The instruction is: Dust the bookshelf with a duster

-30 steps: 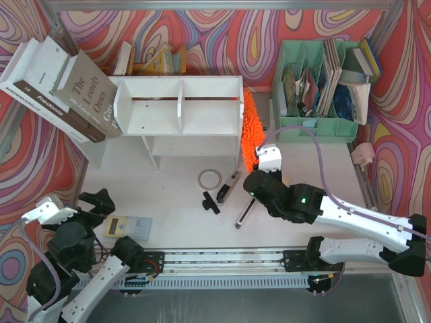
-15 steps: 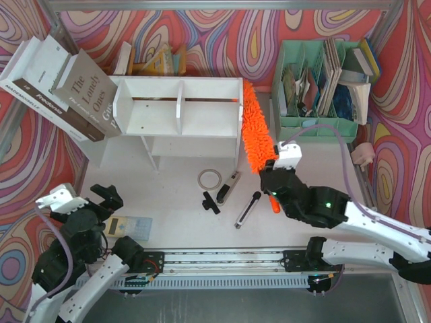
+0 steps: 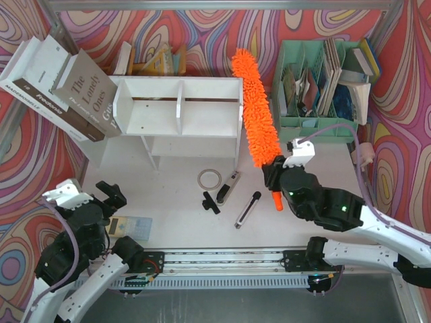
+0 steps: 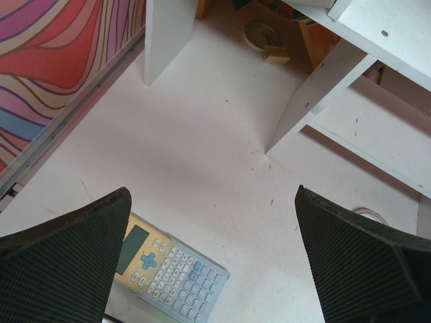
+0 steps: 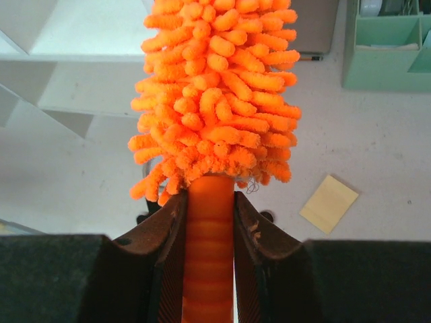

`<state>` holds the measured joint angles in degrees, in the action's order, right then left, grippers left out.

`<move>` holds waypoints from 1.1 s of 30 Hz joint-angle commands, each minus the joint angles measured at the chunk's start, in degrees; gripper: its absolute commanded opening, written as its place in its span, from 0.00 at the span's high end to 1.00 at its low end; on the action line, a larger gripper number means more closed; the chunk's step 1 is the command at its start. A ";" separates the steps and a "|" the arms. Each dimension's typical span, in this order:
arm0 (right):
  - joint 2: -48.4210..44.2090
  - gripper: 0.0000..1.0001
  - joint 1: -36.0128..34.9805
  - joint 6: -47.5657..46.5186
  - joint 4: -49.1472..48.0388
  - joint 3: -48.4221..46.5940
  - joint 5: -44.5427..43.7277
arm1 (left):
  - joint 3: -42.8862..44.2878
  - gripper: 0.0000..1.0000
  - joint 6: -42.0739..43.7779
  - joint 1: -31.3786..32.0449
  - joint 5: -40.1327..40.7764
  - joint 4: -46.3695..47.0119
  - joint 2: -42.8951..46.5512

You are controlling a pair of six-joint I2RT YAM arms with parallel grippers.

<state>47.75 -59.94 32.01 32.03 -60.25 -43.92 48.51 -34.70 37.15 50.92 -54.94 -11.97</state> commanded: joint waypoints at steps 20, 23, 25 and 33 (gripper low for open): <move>3.51 1.00 -0.53 -1.15 -5.71 -1.96 5.64 | 0.00 0.02 -0.78 0.21 2.26 -1.13 2.77; 2.67 1.00 -0.53 0.12 -4.23 -0.72 5.90 | 0.00 0.02 -0.89 0.21 2.26 -1.29 2.91; 2.30 1.00 -0.53 0.62 -3.33 -0.50 6.31 | 0.09 0.02 -1.13 0.21 4.15 -1.56 2.83; 5.89 1.00 -0.57 1.00 -2.04 -3.78 7.33 | -0.08 0.02 -0.60 0.21 3.34 -0.89 3.15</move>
<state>51.83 -59.61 33.12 32.71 -60.42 -43.68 48.51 -35.40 37.15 53.21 -55.64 -9.72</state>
